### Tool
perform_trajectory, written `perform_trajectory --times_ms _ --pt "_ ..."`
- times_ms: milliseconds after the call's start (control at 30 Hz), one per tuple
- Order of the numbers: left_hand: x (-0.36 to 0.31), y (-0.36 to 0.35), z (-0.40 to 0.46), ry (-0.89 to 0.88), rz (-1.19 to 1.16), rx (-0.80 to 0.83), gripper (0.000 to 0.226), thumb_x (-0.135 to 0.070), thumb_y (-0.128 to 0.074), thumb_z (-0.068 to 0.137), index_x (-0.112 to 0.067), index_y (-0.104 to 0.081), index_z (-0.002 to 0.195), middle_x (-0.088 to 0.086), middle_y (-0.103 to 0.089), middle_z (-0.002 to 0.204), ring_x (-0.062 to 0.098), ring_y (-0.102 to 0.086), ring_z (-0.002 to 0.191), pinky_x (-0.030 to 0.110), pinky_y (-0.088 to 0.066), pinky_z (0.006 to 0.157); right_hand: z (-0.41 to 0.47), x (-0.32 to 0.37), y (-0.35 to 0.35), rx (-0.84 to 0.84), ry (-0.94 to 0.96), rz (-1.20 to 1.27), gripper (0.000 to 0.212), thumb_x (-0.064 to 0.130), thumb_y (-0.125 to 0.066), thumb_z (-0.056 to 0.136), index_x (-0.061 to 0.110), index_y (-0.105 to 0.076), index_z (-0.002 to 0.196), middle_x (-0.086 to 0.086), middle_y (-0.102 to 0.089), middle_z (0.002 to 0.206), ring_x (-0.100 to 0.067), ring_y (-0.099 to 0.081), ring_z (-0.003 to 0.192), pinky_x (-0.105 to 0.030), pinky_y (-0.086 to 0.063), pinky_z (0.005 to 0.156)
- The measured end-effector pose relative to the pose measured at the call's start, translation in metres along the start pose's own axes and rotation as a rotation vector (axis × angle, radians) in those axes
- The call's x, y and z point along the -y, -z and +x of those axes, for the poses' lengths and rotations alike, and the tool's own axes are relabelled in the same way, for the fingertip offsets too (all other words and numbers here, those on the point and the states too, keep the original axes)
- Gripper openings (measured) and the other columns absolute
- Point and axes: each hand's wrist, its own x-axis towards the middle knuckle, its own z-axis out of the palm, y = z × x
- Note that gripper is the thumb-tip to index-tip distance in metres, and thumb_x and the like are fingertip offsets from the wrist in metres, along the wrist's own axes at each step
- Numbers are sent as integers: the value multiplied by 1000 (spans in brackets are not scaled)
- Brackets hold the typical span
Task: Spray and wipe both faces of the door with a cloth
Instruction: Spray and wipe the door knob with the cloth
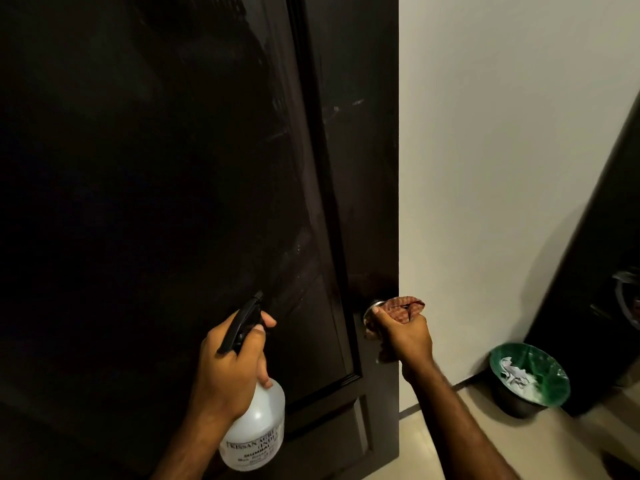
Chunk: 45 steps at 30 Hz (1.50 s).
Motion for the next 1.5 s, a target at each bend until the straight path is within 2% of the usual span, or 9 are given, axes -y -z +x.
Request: perform_trajectory --times_ms 167,367,467,700,833,1000,1133,1300,1500 --pt "-2 -1 6 -18 -2 -2 26 -4 -49 106 -15 -72 103 11 -58 44 27 -61 42 36 -60 52 12 7 17 221 -244 299 64 40 -91 79 -4 -71 121 -25 -80 100 -34 -77 77 -62 -57 100" --pt "-9 -10 14 -44 -24 6 26 -5 -48 106 -16 -72 103 14 -57 44 28 -62 43 37 -60 55 3 -3 20 20 -299 640 35 22 -85 91 13 -63 117 -21 -80 109 -30 -75 66 -42 -63 59" --pt "-9 -9 15 -55 -28 1 26 -5 -48 106 -15 -72 103 14 -57 44 29 -62 43 39 -59 56 -2 -26 18 24 -375 801 58 32 -89 84 19 -59 131 -11 -78 119 -30 -78 96 -49 -67 72" --pt "-1 -8 12 -47 -4 0 27 -4 -48 106 -16 -72 103 15 -58 44 29 -63 43 44 -60 58 -18 -19 -12 221 -533 1182 60 58 -61 100 8 -67 132 -29 -66 134 -43 -63 127 -61 -52 109" --pt "1 -4 6 -35 -14 -6 26 -5 -49 106 -16 -72 103 15 -58 44 29 -62 43 48 -61 58 -19 -12 -12 118 -488 1246 53 42 -71 98 13 -63 142 -22 -68 135 -33 -70 110 -48 -65 82" --pt "3 1 2 -14 -32 -14 26 -5 -50 106 -16 -73 103 12 -58 44 28 -61 42 41 -60 55 -27 -20 -8 -13 -310 786 20 24 -77 99 16 -69 115 -16 -77 107 -35 -76 93 -54 -66 81" --pt "4 0 -7 3 -60 -7 26 -4 -49 107 -16 -73 103 13 -57 45 28 -59 42 45 -60 54 -37 -32 -3 -292 53 53 32 29 -83 92 30 -61 116 -4 -75 111 -28 -74 98 -55 -63 94" --pt "5 3 -19 22 -66 0 29 -4 -49 107 -17 -74 100 14 -57 44 29 -58 42 47 -59 56 -24 -20 4 -229 365 -384 39 30 -81 88 25 -63 123 -8 -65 107 -31 -67 96 -51 -62 87" --pt "3 11 -23 38 -51 -7 27 -3 -50 106 -16 -72 100 23 -55 45 27 -58 42 43 -59 53 -5 3 13 -52 356 -768 43 54 -77 80 29 -60 110 2 -73 96 -21 -71 81 -40 -65 70"
